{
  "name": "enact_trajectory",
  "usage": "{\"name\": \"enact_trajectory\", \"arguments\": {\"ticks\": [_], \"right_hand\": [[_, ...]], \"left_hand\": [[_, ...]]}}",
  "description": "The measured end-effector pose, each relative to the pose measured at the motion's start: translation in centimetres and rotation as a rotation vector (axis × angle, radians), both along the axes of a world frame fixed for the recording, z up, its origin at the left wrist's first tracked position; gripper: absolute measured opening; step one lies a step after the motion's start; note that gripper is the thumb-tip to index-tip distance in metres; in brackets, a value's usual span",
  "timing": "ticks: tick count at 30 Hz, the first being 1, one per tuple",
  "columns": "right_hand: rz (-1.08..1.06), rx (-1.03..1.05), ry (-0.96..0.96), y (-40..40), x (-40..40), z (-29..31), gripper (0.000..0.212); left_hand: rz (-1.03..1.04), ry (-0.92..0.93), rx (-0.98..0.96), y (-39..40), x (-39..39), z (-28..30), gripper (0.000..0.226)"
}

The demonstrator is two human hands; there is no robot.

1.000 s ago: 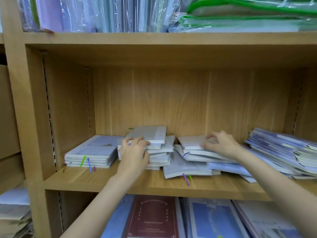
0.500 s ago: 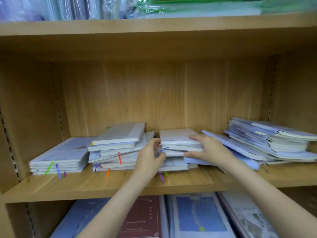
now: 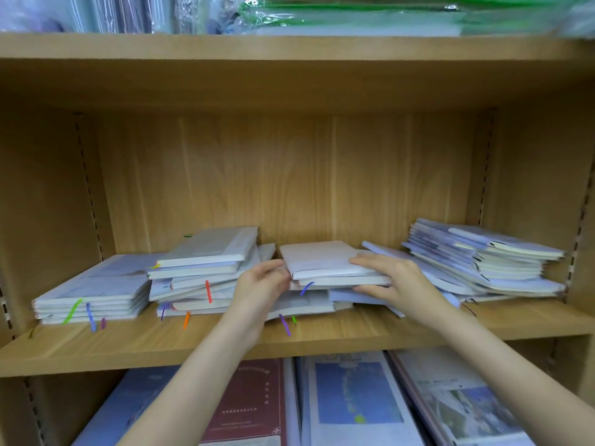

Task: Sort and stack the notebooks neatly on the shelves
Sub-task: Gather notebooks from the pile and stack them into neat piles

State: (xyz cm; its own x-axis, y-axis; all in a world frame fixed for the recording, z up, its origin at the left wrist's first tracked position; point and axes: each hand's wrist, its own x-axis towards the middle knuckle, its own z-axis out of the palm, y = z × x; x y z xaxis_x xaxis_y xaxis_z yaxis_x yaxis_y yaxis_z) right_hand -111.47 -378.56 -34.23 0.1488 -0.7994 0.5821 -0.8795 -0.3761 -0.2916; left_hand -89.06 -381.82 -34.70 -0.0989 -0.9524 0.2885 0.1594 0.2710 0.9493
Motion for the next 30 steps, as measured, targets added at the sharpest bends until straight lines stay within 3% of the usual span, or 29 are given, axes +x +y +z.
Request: {"name": "enact_trajectory", "arguments": {"ticks": [2, 4, 6, 9, 12, 15, 18, 20, 24, 30], "right_hand": [[-0.075, 0.036, -0.119, 0.2, -0.1, -0.4, 0.068], [-0.208, 0.122, -0.279, 0.4, -0.2, -0.3, 0.079], [-0.270, 0.152, -0.304, 0.9, -0.2, 0.1, 0.076], [-0.247, 0.163, -0.338, 1.0, 0.0, 0.8, 0.070], [-0.202, 0.231, -0.577, 0.8, 0.2, 1.3, 0.074], [-0.006, 0.377, -1.015, 1.2, 0.4, 2.1, 0.075], [0.170, 0.438, -1.395, 1.1, 0.5, 2.5, 0.060], [0.173, 0.448, -1.436, 0.8, 1.0, 2.5, 0.053], [0.174, 0.483, -1.445, -0.2, 2.6, 2.5, 0.063], [0.119, 0.369, -1.432, -0.6, 3.8, 3.3, 0.055]], "left_hand": [[-0.061, 0.118, 0.141, 0.1, 0.2, 0.7, 0.008], [-0.046, -0.019, 0.148, 0.0, 0.3, 1.4, 0.012], [-0.018, -0.205, 0.112, -0.1, 0.0, 2.1, 0.017], [0.053, -0.469, 0.065, -0.4, -1.1, 2.7, 0.025], [0.088, -0.566, 0.055, -0.2, -2.7, 3.1, 0.021], [0.101, -0.438, 0.121, -0.3, -3.1, 3.1, 0.034], [0.110, -0.246, 0.123, 0.1, -2.1, 3.1, 0.039], [0.098, -0.128, 0.128, 0.5, -1.0, 3.3, 0.036], [0.027, 0.118, 0.180, 0.9, 1.7, 4.1, 0.030], [0.052, 0.238, 0.102, 1.8, 4.5, 5.6, 0.034]]}}
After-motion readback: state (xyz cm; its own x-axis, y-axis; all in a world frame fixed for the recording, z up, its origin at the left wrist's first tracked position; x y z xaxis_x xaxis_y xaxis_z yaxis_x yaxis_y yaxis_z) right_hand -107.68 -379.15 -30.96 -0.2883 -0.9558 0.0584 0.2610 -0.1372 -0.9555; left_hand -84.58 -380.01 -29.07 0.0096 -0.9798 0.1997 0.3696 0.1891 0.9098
